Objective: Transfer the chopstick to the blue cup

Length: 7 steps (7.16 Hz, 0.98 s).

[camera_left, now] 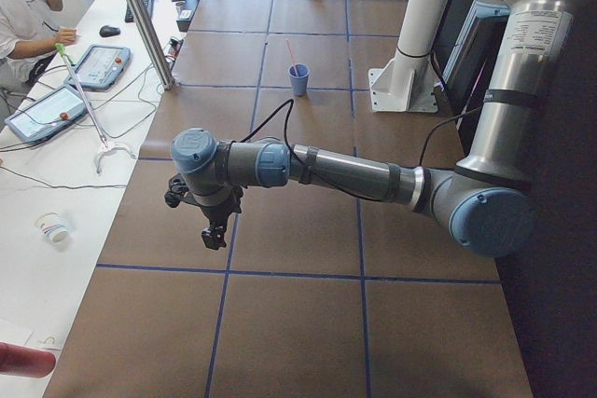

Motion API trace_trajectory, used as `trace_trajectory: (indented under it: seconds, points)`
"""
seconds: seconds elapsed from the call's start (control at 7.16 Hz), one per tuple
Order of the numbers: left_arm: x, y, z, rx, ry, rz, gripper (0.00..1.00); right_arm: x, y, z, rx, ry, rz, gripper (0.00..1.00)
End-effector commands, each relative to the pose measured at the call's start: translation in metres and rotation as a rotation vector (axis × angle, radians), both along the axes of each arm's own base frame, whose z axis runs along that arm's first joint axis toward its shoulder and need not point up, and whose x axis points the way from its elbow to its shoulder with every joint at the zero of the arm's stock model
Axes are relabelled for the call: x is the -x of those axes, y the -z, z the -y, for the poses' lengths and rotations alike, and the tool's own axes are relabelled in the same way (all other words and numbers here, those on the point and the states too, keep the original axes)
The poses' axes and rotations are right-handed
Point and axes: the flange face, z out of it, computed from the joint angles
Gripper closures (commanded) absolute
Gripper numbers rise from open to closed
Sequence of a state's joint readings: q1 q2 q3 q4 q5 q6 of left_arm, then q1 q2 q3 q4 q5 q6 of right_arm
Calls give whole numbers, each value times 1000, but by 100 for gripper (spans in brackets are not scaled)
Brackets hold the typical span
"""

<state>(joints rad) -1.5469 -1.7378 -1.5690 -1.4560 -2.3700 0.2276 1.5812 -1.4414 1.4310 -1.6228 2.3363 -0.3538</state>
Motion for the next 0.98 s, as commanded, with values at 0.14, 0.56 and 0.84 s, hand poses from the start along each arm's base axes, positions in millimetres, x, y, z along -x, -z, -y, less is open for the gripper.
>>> trace_trajectory:
  seconds: [0.14,0.56,0.84]
  points:
    - [-1,2,6,-86,0,7,0,1,16,2,18,0,3,0]
    - [-1,-26,0,-30,-7,24,0,2,17,-2,11,2,0,0]
    - [-2,-23,-1,39,-11,24,0,4,15,-1,14,5,-2,0]
